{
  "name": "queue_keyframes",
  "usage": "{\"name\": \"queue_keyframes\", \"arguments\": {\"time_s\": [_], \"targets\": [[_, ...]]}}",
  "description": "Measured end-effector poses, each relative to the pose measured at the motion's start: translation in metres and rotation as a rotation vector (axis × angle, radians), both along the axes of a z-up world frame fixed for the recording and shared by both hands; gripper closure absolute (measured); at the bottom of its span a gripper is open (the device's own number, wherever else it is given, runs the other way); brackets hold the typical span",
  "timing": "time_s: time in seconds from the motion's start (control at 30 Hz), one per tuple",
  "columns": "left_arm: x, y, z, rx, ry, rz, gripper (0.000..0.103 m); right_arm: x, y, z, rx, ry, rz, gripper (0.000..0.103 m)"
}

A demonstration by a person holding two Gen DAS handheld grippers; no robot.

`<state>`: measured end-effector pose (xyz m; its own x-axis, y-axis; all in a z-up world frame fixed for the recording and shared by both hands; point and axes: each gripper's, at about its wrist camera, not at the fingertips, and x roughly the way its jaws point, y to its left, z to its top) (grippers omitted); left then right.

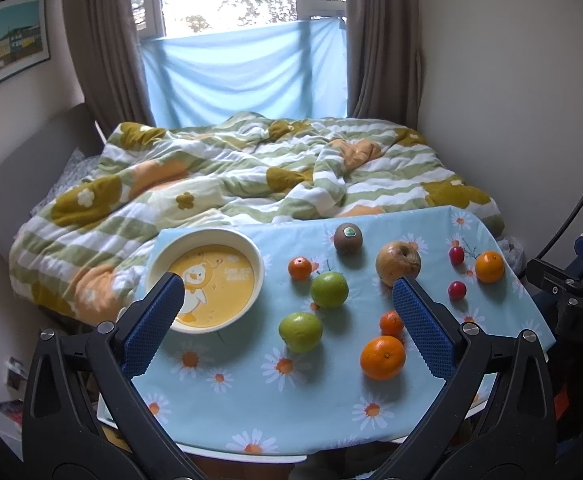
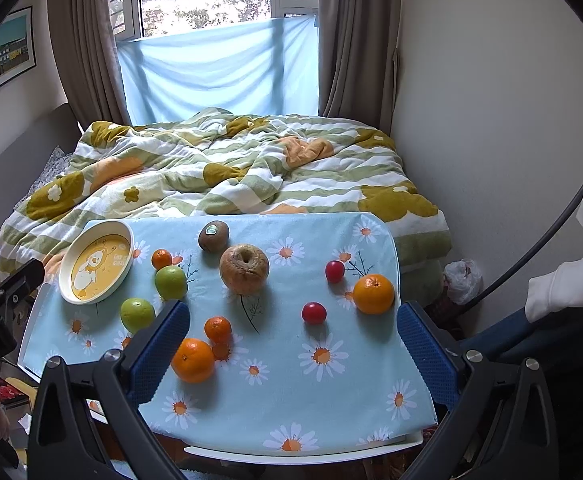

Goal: Organize fruits

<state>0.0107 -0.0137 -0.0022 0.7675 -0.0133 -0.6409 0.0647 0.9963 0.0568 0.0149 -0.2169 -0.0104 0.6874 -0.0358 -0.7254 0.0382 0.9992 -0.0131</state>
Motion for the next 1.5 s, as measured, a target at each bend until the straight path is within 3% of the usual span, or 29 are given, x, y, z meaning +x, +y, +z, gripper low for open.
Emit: {"name": "queue_keyframes", "arguments": {"time_s": [1.27,1.4,1.5], "targets": [[-0.006,0.015,0.008,-0.027,-0.023,-0.031,0.000,-0.003,0.003,0.002,0.000,-0.013,0.001,0.000],[0.001,0.015,0.007,-0.005,-0.006,-0.053,0.000,-0.003,0.002,0.005,0.018,0.006,-0.018,0.000],[0.009,0.014,-0.002,-0.039,0.019,-0.087,0.000,-0.004,-0.001,0.001,0.015,0.022,-0.041,0.000]]}}
